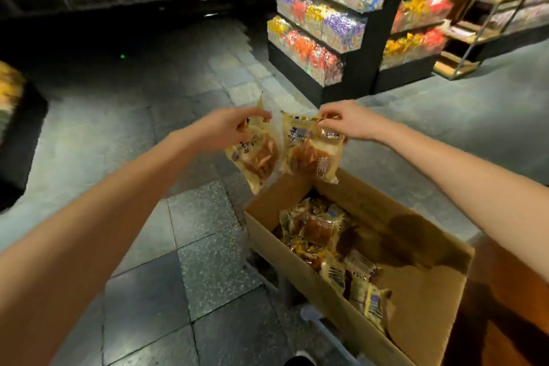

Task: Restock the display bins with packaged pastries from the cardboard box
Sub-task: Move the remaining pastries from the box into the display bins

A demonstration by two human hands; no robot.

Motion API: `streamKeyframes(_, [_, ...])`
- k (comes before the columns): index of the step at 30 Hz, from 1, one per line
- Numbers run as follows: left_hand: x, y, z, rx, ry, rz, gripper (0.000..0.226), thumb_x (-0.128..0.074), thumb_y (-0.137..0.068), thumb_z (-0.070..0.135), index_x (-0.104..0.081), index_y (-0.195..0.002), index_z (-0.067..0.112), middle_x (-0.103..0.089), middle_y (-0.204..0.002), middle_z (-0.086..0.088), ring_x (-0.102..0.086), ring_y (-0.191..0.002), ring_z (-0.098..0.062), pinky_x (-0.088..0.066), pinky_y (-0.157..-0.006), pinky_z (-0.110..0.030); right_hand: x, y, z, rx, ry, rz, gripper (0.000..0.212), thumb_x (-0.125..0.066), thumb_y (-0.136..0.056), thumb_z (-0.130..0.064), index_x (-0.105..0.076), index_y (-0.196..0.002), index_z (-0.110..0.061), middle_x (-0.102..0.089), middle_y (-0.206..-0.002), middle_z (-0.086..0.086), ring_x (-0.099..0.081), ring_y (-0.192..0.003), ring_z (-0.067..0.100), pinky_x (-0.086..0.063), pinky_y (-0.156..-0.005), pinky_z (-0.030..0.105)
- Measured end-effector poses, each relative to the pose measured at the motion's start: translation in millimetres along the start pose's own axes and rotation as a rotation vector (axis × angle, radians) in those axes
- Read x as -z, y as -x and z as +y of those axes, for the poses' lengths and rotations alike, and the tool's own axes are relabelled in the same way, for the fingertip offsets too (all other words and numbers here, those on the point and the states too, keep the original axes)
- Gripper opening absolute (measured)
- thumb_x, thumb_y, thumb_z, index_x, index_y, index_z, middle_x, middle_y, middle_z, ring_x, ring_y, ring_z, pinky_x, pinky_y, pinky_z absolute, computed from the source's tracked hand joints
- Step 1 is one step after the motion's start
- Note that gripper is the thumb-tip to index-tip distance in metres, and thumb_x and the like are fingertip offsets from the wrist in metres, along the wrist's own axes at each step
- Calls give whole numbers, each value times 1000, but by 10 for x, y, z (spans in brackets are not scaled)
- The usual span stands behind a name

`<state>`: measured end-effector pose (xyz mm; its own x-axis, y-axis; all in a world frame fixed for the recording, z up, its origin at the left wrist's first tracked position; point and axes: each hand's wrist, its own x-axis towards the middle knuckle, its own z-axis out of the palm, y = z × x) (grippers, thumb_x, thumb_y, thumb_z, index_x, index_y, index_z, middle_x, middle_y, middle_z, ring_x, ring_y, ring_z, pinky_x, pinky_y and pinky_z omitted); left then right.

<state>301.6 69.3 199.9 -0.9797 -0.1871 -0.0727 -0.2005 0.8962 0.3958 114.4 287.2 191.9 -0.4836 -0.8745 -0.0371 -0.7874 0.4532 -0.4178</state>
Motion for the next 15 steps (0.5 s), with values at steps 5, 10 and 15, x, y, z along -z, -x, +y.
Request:
streamKeyframes(5, [685,576,-134,151,-112,145,57,-58,-92,9,-47,-137,43,-54,-78,4,-53,-69,-11,-38,-54,-21,267,-456,-735,165,-48,-2,8,-53,-99,-27,-59,-95,-25,-62,-97,1,-63,-78,21,-52,-63,30])
streamKeyframes(10, [1231,1304,-356,357,-136,286,58,-59,-92,4,-49,-136,40,-62,-107,-5,-61,-87,-23,-53,-62,-33,337,-832,-1545,359,-101,67,7,-55,-98,-21,-60,-95,-20,-66,-94,9,-62,-62,17,-55,-55,33])
streamKeyframes(15, [1508,2149,-516,500,-113,406,58,-63,-91,5,-50,-129,47,-64,-103,-6,-60,-81,-19,-53,-65,-34,295,-1030,-2280,554,-147,15,10,-58,-97,-23,-66,-99,-17,-65,-93,3,-61,-76,14,-53,-51,24])
